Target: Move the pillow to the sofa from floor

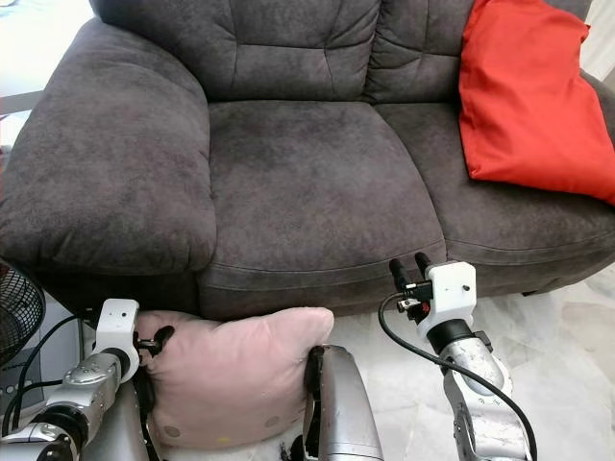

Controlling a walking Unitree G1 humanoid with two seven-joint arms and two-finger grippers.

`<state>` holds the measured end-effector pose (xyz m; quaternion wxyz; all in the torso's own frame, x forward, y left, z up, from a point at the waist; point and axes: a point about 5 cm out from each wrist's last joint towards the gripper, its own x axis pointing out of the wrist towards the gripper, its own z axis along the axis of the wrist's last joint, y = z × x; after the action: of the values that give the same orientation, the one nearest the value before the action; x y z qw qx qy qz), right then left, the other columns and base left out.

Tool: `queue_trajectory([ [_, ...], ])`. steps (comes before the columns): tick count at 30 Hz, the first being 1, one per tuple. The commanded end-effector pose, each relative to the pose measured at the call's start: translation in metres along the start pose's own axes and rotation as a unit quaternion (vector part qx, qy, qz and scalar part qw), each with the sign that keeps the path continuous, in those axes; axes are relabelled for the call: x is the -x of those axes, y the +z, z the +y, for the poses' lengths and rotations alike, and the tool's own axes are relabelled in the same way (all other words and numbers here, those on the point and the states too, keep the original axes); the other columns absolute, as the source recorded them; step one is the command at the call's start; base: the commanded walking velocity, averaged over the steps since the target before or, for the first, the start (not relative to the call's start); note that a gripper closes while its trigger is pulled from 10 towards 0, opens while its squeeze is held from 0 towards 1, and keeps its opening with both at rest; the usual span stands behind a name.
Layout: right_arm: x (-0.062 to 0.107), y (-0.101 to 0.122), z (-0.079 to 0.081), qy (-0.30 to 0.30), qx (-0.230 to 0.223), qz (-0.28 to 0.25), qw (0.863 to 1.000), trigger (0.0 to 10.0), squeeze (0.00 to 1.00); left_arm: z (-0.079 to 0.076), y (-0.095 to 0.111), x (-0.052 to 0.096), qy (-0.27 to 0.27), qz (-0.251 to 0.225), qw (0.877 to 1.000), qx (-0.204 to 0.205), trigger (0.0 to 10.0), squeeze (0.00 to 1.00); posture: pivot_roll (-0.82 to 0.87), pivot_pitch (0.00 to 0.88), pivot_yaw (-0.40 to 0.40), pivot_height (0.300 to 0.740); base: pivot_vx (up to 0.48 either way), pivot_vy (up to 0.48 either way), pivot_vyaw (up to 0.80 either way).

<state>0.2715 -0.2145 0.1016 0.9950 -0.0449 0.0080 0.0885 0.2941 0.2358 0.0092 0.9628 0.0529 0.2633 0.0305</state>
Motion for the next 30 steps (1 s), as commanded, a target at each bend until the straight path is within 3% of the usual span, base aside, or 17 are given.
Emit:
queue_trajectory([
  [1,0.0037,0.0041,-0.0085,-0.011,0.004,-0.002,1.000,10.0,0.00,-0.0071,-0.0108,0.0013,-0.006,0.021,1.000,-0.001,0.0,0.00,-0.07,0.108,-0.200,0.466,0.000,0.000,0.00],
  [30,-0.0018,0.0053,-0.0063,-0.009,-0.002,-0.007,1.000,10.0,0.00,-0.0101,-0.0116,0.0008,0.001,0.022,1.000,-0.001,0.0,0.00,-0.07,0.102,-0.195,0.466,0.000,0.000,0.00],
])
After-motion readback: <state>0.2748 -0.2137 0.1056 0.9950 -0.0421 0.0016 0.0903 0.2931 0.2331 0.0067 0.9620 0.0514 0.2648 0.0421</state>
